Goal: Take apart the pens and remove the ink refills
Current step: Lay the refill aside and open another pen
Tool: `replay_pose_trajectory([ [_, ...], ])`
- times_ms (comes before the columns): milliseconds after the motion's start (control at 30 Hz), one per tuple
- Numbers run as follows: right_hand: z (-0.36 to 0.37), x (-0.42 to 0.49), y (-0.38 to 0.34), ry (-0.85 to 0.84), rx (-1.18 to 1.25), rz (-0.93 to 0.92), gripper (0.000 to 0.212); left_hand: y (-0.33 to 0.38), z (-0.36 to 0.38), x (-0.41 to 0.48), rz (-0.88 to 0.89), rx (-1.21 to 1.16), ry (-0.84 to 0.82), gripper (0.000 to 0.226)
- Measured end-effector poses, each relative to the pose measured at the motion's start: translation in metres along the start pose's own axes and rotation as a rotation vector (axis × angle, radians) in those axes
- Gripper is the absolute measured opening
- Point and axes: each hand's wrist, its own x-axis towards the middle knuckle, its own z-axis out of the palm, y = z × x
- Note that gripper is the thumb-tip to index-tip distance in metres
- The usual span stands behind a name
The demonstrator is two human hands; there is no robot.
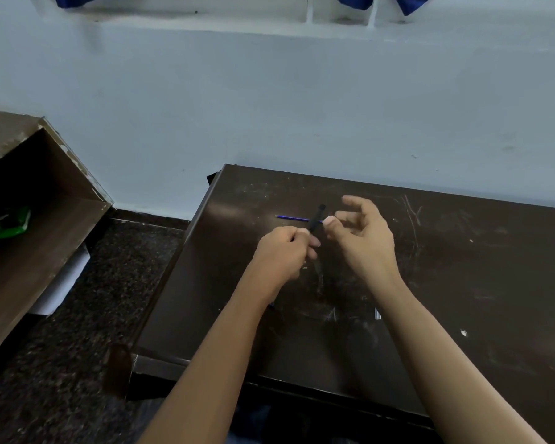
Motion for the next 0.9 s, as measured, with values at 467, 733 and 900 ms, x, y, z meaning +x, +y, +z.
replay_pose_trajectory([
  [467, 0.017, -0.028, -0.008, -0.265, 0.196, 0.442, 0.015, -0.005, 0.01, 0.005, -0.161, 0.053, 0.078, 0.027],
  [733, 0.028, -0.032, -0.003, -0.165, -0.132, 0.235, 0.02, -0.002, 0.013, 0.002, -0.213, -0.03, 0.051, 0.03],
  [900, 0.03, -0.026, 0.005, -0.155, -0.097, 0.313, 0.006, -0.001, 0.011, 0.001, -0.224, 0.055, 0.044, 0.025],
])
